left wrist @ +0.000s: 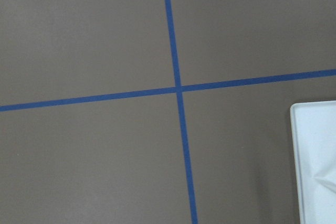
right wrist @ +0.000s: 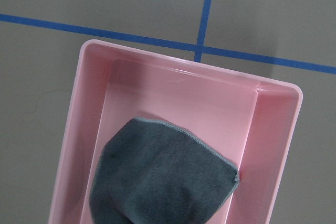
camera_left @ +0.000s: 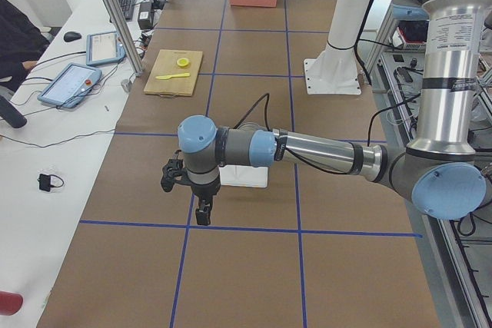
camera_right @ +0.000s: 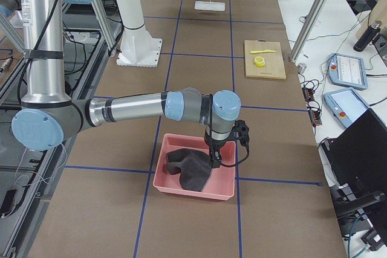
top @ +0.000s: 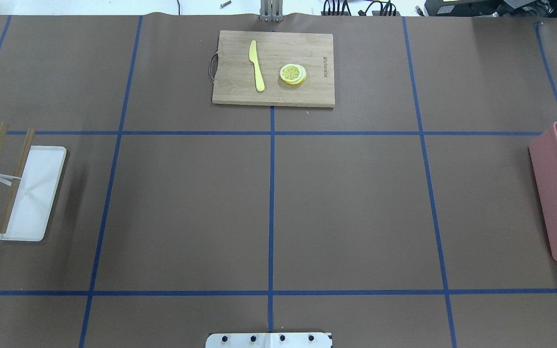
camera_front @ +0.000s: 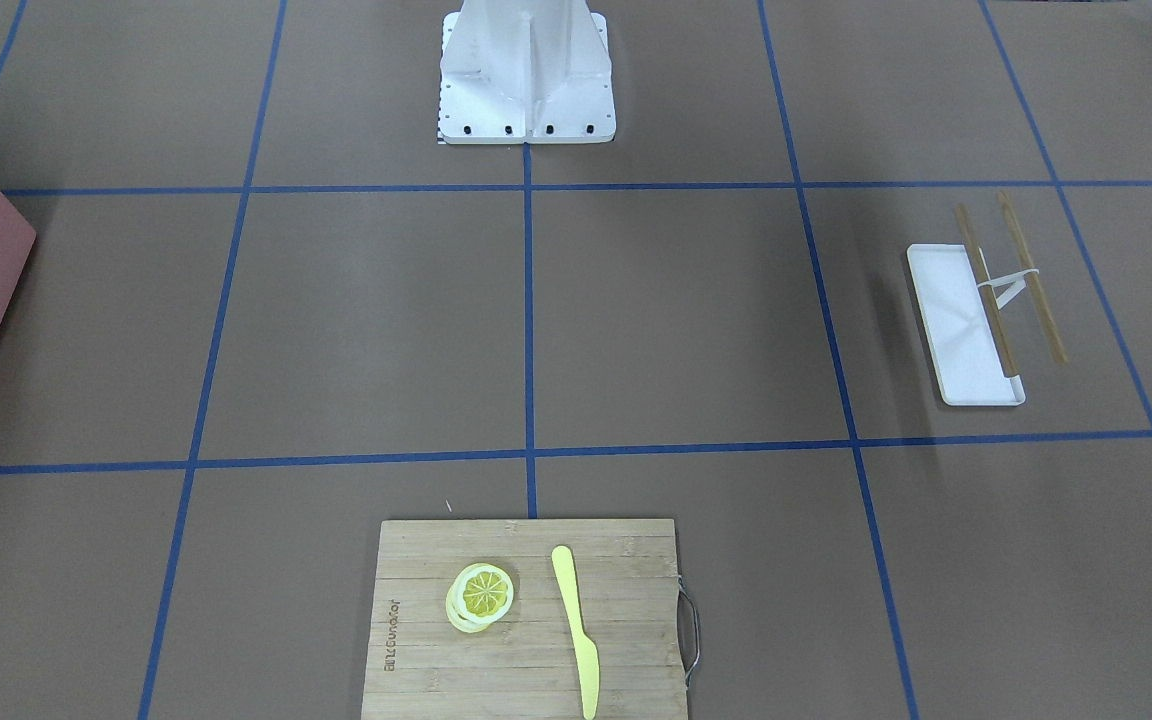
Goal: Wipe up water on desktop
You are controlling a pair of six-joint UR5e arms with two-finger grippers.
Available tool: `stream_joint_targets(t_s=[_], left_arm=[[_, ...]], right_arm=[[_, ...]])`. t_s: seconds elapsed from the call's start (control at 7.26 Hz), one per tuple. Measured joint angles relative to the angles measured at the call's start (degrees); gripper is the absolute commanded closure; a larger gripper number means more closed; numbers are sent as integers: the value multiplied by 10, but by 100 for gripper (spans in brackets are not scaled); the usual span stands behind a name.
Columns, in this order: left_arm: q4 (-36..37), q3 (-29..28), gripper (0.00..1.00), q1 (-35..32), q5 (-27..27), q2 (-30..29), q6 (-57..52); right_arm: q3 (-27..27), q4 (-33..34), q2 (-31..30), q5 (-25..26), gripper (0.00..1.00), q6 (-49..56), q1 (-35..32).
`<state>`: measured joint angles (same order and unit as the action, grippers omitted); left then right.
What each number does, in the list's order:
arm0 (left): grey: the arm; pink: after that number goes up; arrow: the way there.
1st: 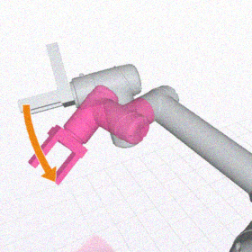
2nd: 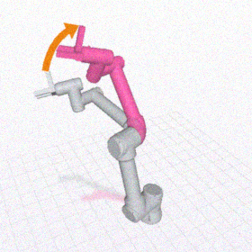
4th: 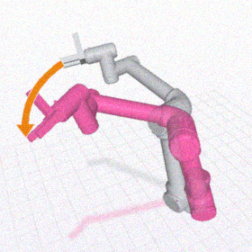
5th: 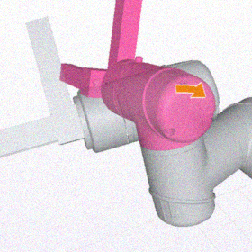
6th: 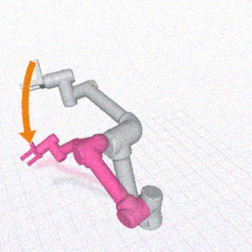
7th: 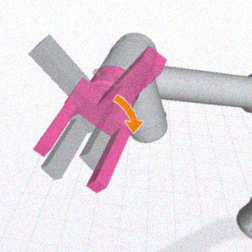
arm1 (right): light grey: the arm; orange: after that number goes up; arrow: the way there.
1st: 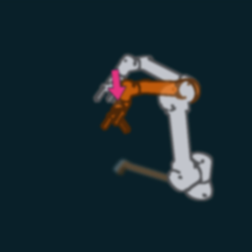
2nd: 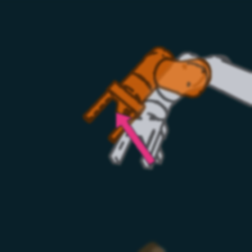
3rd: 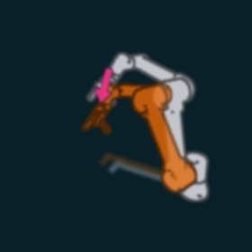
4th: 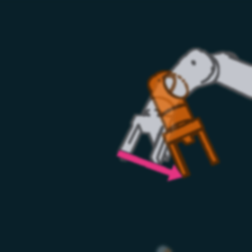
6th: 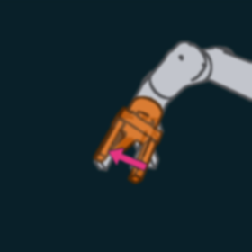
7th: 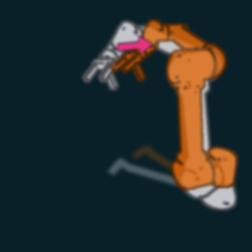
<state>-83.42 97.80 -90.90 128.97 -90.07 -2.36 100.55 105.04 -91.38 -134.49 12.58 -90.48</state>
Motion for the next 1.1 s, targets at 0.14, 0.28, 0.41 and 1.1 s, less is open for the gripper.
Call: stream_joint_targets(t_s=[0.14, 0.28, 0.41, 1.1], left_arm=[[-6, -8, 2, -7, 3, 4, 11], [-10, -12, 2, -11, 13, 8, 23], [-13, -14, 2, -12, 24, 11, 29], [-15, -18, 2, -12, 33, 20, 30]], right_arm=[[-15, -1, -1, -15, 0, 0, -8], [-26, -1, -1, -22, 0, 0, -15], [-32, -1, -2, -26, 0, 0, -18], [-55, -40, -1, -22, 0, 0, -21]])
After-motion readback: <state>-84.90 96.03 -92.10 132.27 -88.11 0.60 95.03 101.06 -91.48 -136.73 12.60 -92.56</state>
